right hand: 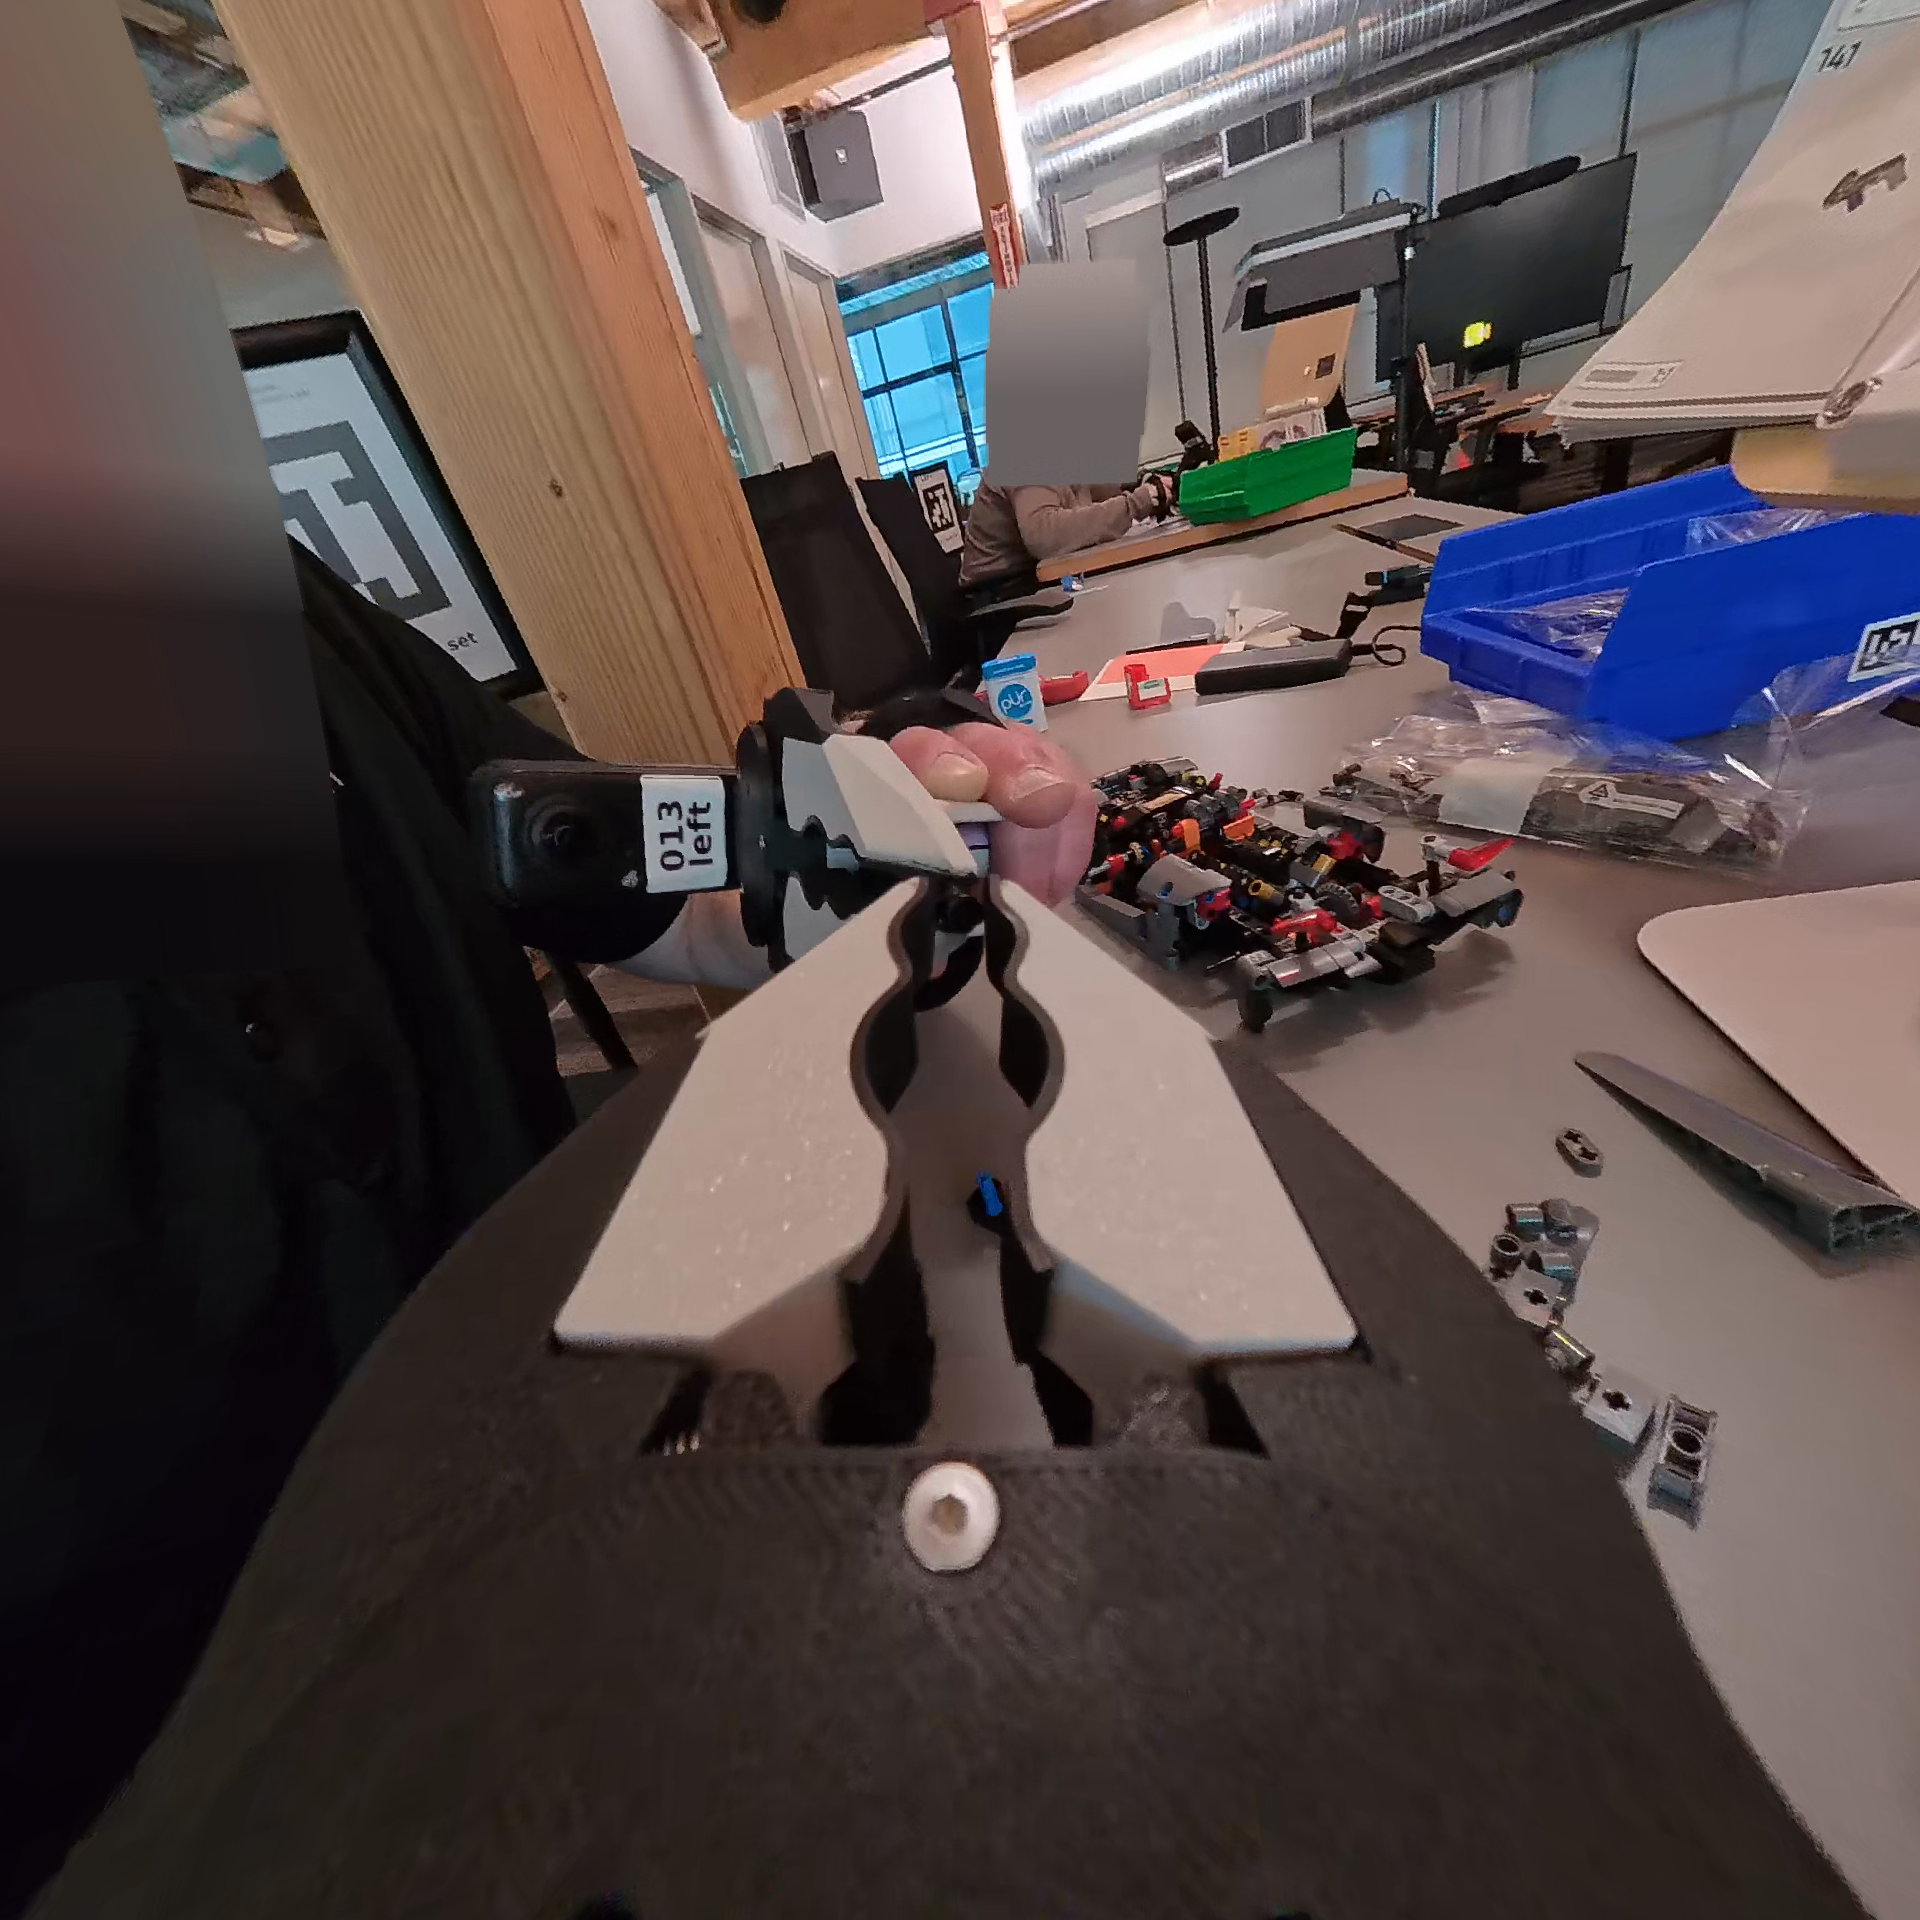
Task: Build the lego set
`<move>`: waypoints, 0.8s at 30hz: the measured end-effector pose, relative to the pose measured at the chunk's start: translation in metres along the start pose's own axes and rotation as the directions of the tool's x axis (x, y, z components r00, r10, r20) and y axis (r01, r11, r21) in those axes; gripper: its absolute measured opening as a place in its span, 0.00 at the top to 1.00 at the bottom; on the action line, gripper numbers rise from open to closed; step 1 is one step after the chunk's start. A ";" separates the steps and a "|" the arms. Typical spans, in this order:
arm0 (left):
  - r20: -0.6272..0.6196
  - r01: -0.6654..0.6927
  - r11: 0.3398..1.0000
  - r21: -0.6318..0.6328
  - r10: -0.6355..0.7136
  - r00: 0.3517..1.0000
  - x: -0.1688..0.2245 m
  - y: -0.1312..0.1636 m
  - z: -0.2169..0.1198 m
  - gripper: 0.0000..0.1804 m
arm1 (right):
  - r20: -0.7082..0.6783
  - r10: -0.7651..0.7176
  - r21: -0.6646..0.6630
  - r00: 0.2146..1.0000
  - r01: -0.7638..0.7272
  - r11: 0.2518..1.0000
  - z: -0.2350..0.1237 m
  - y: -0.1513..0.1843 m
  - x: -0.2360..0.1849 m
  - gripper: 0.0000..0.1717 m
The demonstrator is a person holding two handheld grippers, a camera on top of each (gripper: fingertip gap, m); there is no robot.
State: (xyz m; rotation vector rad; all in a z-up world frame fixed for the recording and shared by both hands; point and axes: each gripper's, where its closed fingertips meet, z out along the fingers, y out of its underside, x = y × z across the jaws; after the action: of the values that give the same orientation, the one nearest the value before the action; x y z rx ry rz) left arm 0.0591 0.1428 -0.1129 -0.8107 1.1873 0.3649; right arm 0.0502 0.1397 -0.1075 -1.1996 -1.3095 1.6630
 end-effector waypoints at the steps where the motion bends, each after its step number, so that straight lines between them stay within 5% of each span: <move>1: 0.003 -0.005 1.000 -0.002 0.005 1.000 0.000 0.000 0.000 0.98 | -0.005 -0.004 -0.002 1.000 0.004 1.000 0.000 0.000 0.000 0.97; 9: 0.020 -0.016 1.000 -0.001 0.016 1.000 -0.002 -0.001 0.000 0.98 | 0.004 0.014 0.003 1.000 -0.014 1.000 0.000 0.000 0.000 0.92; 24: 0.010 -0.030 1.000 0.004 0.030 1.000 0.000 -0.004 0.000 0.97 | 0.032 0.028 0.004 0.999 -0.028 1.000 0.001 -0.001 -0.004 0.97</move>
State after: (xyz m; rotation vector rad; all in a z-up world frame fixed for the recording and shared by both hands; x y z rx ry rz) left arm 0.0620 0.1395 -0.1116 -0.7877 1.1918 0.3904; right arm 0.0510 0.1358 -0.1057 -1.1987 -1.3134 1.7109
